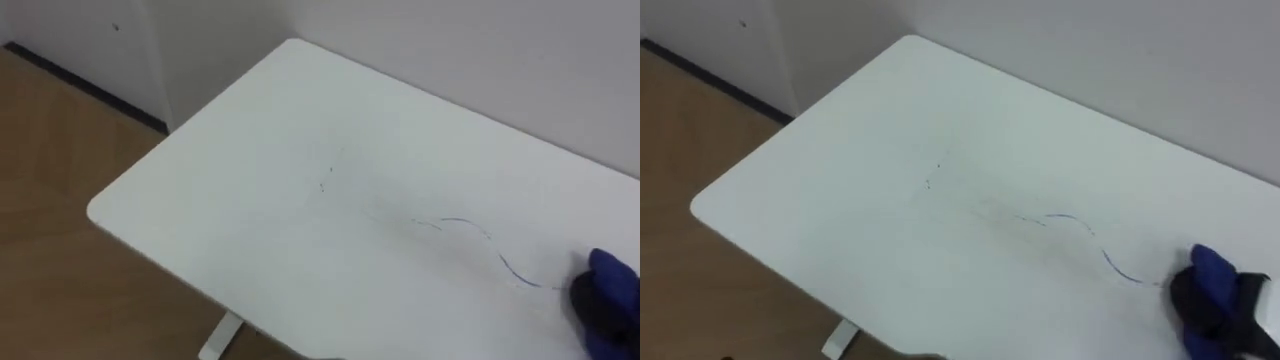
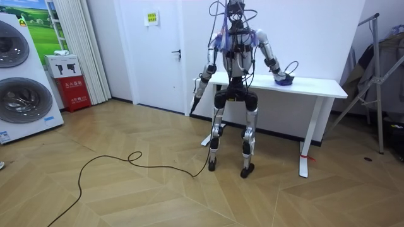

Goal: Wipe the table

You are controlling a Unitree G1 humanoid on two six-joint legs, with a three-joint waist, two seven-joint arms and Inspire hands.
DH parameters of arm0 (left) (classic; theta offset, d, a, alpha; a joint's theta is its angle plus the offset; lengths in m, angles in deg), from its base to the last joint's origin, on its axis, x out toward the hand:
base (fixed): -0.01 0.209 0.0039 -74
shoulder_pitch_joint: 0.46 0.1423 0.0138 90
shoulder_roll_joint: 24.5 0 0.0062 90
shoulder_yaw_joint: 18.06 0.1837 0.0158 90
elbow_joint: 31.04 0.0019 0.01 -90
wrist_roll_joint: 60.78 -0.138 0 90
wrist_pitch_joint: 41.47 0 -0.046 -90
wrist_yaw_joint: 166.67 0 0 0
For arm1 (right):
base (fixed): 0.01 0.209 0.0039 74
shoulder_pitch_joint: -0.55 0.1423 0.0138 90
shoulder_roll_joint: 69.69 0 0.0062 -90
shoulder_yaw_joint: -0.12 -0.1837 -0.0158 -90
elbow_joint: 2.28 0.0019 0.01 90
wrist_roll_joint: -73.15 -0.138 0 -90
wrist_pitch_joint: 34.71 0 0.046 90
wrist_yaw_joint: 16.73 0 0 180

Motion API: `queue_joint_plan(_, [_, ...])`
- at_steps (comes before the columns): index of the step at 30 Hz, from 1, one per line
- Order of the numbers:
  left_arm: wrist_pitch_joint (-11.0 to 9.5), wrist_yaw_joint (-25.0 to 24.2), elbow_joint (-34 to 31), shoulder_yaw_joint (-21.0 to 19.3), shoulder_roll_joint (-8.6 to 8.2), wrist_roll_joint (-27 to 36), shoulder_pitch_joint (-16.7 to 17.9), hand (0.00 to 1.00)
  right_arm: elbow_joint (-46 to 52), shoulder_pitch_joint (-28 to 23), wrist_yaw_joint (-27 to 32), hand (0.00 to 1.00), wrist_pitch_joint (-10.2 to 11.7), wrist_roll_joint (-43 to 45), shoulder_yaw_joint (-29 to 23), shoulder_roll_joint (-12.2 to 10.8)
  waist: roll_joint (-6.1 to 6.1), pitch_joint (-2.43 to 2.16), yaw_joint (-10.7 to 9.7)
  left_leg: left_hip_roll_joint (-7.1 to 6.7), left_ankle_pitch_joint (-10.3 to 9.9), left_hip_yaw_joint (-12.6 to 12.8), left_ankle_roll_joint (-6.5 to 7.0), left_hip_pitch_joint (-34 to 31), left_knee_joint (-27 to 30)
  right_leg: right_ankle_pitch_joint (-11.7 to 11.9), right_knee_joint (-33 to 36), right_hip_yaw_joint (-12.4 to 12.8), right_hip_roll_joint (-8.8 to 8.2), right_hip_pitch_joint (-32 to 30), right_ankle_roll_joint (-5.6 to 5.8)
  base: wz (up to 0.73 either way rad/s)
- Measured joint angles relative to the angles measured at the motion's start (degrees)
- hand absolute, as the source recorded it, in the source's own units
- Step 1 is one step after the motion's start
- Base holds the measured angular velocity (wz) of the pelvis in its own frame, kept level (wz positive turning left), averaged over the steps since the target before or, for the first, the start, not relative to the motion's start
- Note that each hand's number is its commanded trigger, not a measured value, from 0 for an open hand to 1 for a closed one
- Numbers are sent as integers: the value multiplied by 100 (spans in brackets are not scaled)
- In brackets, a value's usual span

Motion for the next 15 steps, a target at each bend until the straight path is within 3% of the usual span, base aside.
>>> queue_joint_plan(1, [-10,7,1,7,-5,-1,-30,0,1,5,-5,100,-42,1,0,-4,0,1,-3,1,2,-2,3,10,0,5,1,18,4,9,-4,-17])
queue_joint_plan(4, [-67,174,50,258,-14,39,-67,0,152,284,-43,100,-473,7,177,-66,31,20,67,-1,3,1,5,76,-16,34,35,151,21,-13,-34,-27])
queue_joint_plan(6, [-33,243,359,511,-45,10,-162,0,390,689,-99,100,-1011,51,413,-285,95,38,395,33,-23,5,21,120,-36,97,97,337,55,-177,-106,-63])
queue_joint_plan(7, [-25,252,442,541,-63,7,-190,0,499,842,-161,100,-1137,86,527,-357,109,46,461,53,-30,5,15,104,-36,128,97,401,85,-213,-127,-75])
queue_joint_plan(8, [27,266,595,617,-76,-39,-249,0,782,1245,-351,100,-1421,406,890,-539,126,70,618,94,-29,8,8,54,-37,175,129,486,141,-346,-179,-67])
queue_joint_plan(9, [132,268,744,706,-91,-37,-357,0,1025,1773,-594,100,-1530,829,1478,-670,177,134,768,123,-36,-5,-11,20,-30,196,227,485,159,-502,-217,-60])
queue_joint_plan(10, [187,268,788,766,-94,-33,-406,0,1131,2054,-712,100,-1547,1071,1789,-805,198,162,833,136,-27,-11,-25,-10,-33,210,231,499,179,-553,-238,-42])
queue_joint_plan(12, [314,243,884,1028,-84,12,-593,0,1240,3279,-1168,100,-1445,1672,2878,-1161,255,316,1061,153,1,-172,-75,-57,-69,234,178,523,262,-673,-277,4])
queue_joint_plan(15, [320,196,881,1135,-85,4,-682,0,1197,3970,-1563,100,-1167,1970,3447,-1370,207,297,1453,95,121,-457,-73,-110,-220,175,153,286,229,-641,-251,52])
